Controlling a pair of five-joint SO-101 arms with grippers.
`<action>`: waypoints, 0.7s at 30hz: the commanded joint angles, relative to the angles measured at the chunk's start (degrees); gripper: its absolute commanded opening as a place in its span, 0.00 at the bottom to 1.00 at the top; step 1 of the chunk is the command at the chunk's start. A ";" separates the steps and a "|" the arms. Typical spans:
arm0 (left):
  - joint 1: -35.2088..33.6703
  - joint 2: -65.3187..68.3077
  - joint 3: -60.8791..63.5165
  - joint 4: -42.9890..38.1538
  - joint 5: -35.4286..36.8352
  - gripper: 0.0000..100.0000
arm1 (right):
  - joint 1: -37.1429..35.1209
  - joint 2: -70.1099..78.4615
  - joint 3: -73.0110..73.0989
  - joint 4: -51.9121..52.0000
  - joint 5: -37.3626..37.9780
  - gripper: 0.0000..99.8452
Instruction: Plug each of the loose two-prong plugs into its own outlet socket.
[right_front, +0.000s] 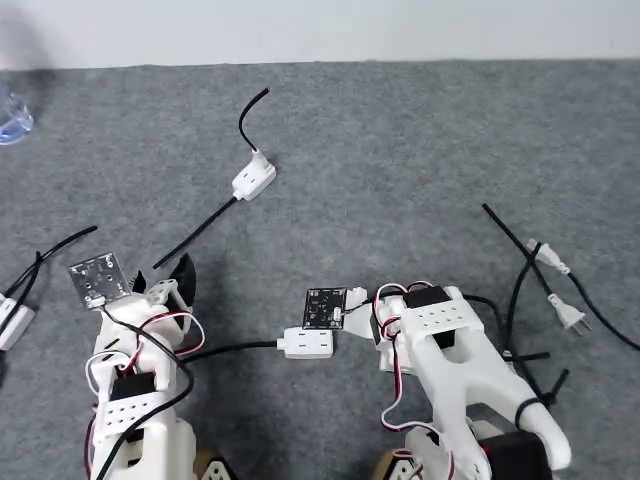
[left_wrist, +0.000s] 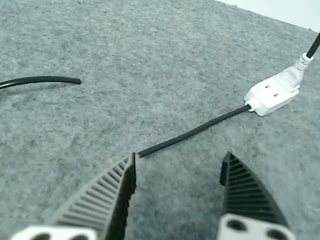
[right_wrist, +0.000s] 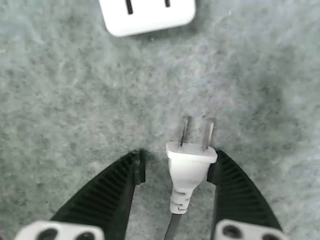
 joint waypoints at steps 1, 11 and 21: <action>0.53 -0.26 -0.40 0.09 -0.44 0.26 | -0.22 -0.92 -2.37 -1.27 -0.35 0.20; 0.53 -0.26 -0.40 0.09 -0.44 0.26 | 4.70 7.52 -6.15 -3.74 3.08 0.10; 0.53 -0.26 -0.40 0.09 -0.44 0.26 | 3.91 12.26 -12.13 1.63 2.99 0.01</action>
